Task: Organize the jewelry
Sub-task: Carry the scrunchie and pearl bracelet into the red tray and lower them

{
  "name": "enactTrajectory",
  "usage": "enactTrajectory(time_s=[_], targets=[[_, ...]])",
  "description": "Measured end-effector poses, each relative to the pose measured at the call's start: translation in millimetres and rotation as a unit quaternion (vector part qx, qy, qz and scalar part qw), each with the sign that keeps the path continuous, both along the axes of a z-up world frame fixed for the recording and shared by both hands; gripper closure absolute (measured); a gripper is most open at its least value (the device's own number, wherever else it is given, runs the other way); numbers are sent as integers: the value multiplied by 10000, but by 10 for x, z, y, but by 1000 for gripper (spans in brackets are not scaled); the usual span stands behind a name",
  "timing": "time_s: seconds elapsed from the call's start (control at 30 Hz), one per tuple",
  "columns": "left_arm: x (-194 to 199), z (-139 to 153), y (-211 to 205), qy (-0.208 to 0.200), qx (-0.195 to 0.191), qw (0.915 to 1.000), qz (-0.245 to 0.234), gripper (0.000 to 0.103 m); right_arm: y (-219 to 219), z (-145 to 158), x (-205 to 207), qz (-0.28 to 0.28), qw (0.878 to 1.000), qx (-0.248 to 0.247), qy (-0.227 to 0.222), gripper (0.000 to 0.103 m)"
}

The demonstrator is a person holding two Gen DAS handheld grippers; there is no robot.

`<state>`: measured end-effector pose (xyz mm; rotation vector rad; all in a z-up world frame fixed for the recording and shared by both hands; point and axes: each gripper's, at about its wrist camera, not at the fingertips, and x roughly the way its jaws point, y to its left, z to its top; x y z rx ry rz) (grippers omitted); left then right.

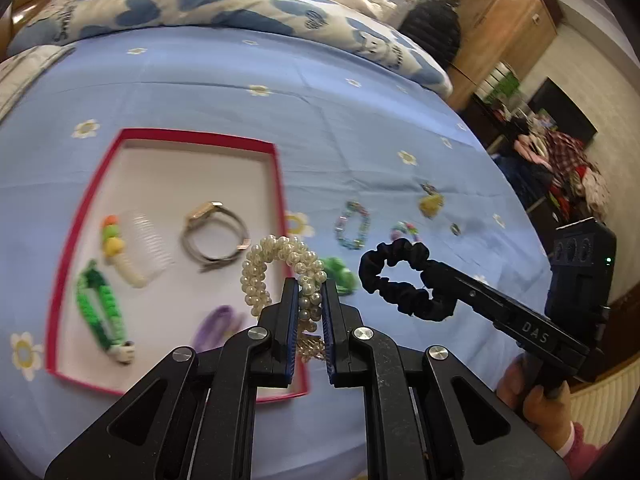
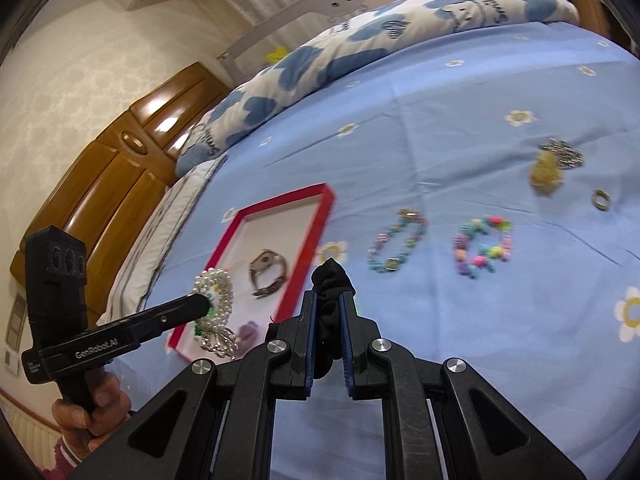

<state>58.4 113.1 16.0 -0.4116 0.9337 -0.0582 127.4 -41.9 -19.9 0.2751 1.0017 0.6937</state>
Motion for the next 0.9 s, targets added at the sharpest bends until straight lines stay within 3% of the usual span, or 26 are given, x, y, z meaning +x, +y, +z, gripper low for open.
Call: enactTrajectory(time_s=[0.5,0.63,0.9], targets=[[-202,-111,602,182,524,9963,663,94,979,-102,-21,840,9963,95,142,93],[-198,-206,723,338,845,9924,828,94,1166,-193,-10,998,9947,42,233,93],[-88,-465,804,571,807,9915,848,93,1404,-467,42,1161,9921,-243,414,93]])
